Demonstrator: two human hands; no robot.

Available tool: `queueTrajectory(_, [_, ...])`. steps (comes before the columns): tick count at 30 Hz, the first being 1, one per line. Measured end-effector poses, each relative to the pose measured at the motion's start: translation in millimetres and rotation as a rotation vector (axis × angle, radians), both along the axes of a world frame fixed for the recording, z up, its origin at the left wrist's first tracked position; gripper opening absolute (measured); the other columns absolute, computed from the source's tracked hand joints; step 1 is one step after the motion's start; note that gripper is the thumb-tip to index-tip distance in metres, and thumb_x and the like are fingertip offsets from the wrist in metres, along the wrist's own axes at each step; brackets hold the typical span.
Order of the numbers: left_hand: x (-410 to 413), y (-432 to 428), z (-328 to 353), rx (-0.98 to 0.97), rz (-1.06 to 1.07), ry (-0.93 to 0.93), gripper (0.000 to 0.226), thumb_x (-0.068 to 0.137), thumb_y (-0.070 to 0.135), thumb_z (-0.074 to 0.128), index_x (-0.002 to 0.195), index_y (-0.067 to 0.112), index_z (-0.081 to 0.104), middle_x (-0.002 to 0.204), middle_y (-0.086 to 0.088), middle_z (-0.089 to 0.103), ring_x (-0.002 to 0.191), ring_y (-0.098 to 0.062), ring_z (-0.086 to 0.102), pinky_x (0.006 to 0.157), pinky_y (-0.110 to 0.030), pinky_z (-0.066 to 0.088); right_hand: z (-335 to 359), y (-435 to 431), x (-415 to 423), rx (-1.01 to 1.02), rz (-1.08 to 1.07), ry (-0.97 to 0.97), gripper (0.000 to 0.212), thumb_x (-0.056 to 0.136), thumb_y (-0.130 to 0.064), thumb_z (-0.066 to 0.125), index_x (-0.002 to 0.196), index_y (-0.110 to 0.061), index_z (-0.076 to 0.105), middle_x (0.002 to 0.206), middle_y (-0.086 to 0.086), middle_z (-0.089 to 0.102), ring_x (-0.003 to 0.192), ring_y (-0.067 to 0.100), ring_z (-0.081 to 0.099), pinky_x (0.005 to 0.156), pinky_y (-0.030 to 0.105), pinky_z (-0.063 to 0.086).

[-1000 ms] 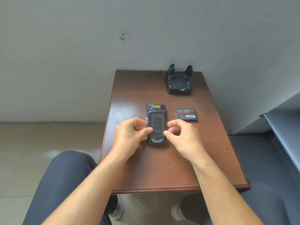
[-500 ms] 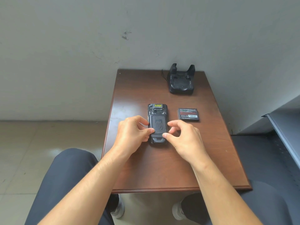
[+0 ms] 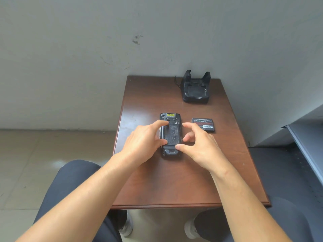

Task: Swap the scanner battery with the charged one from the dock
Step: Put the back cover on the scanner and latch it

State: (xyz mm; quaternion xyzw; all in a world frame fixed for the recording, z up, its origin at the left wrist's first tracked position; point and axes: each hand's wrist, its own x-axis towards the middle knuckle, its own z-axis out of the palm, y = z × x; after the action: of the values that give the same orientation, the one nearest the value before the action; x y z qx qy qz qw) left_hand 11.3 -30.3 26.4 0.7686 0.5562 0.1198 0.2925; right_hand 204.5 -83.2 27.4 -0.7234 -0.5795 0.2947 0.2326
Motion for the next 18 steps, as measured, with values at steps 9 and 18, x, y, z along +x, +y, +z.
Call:
queueTrajectory(9, [0.8,7.8,8.8,0.004,-0.066,0.192,0.05,0.088,0.052,0.063,0.136,0.053,0.048,0.099,0.003,0.071,0.103,-0.027,0.064,0.08,-0.04,0.055,-8.9,14.8,-1.7,0.031,0.013,-0.045,0.058,0.084,-0.048,0.074,0.138,-0.039,0.056,0.091,-0.009,0.066,0.086,0.01,0.059,0.083,0.028,0.046])
queueTrajectory(18, [3.3,13.3,12.1,0.054,-0.091,0.261,0.051,0.088,0.052,0.065,0.137,0.051,0.05,0.111,0.005,0.07,0.109,-0.025,0.063,0.078,-0.037,0.051,-10.7,25.7,-4.9,0.088,0.064,-0.183,0.039,0.093,-0.047,0.062,0.13,-0.042,0.052,0.089,-0.011,0.062,0.095,0.016,0.059,0.083,0.041,0.053])
